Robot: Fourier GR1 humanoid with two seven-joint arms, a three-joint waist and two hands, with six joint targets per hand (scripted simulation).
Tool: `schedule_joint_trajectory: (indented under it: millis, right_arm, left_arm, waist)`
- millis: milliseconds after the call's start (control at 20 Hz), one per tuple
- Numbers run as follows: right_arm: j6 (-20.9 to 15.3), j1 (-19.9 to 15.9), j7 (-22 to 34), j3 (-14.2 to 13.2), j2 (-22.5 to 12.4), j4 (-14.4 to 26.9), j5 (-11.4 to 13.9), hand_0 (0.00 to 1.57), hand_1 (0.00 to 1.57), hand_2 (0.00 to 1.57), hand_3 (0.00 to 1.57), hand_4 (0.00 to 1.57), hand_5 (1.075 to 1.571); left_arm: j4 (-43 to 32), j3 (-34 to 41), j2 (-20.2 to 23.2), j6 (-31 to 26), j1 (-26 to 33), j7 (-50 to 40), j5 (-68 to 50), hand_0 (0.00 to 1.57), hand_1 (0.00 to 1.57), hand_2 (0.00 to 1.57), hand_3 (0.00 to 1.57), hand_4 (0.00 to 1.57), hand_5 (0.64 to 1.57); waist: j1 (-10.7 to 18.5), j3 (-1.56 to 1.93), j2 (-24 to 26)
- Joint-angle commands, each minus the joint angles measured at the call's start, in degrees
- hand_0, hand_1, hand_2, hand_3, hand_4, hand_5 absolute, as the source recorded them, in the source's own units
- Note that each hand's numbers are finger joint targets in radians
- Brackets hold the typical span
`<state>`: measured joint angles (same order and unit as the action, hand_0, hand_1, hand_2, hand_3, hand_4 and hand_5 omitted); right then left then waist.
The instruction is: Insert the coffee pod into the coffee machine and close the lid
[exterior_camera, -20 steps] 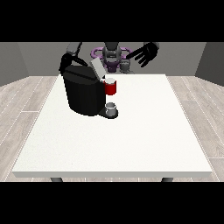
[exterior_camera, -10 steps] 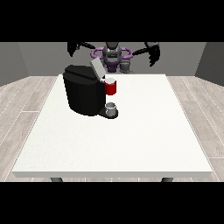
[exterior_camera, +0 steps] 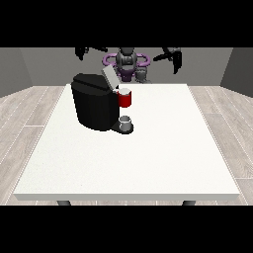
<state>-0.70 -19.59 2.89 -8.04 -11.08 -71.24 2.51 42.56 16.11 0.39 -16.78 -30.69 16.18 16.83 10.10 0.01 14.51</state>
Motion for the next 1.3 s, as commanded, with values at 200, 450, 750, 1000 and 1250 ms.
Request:
schedule_joint_trajectory:
  millis: [200, 450, 750, 1000, 1250]
  right_arm:
    - [0.6, -6.8, 4.1, -2.6, 1.7, 5.0, -4.8, 0.00, 0.00, 0.00, 0.00, 0.19, 1.571]
    - [0.9, -9.9, 2.7, -6.1, -0.9, 9.7, -6.8, 0.00, 0.00, 0.00, 0.00, 0.17, 1.571]
    - [0.4, -11.3, 4.9, -3.3, 0.1, 11.4, -5.4, 0.00, 0.00, 0.00, 0.00, 0.00, 1.571]
    - [1.9, -12.0, -1.3, -1.2, 2.1, 13.3, -4.8, 0.00, 0.00, 0.00, 0.00, 0.00, 1.571]
    - [3.4, -18.0, 1.4, -0.9, 0.7, 14.4, -5.1, 0.00, 0.00, 0.00, 0.00, 0.00, 1.571]
  left_arm:
    - [8.9, -4.4, -0.4, 0.6, 3.1, -3.0, -5.2, 0.00, 0.00, 0.00, 0.00, 0.39, 1.571]
    - [16.4, -5.7, 0.6, -0.7, 6.1, -4.0, -5.4, 0.00, 0.00, 0.00, 0.00, 0.36, 1.571]
    - [26.3, -8.5, 0.6, -1.4, 13.6, -9.0, -9.1, 0.00, 0.00, 0.00, 0.00, 0.26, 1.571]
    - [33.0, -9.4, 1.2, 1.2, 13.3, -13.3, -10.6, 0.00, 0.00, 0.00, 0.00, 0.37, 1.571]
    - [35.5, -9.5, 1.4, 4.0, 14.9, -10.2, -9.9, 0.00, 0.00, 0.00, 0.00, 0.37, 1.571]
  waist:
    - [2.3, 0.01, -4.2]
    - [4.2, 0.01, -8.9]
    - [3.0, 0.00, -7.5]
    - [1.5, 0.01, -10.9]
    - [0.0, 0.00, -14.5]
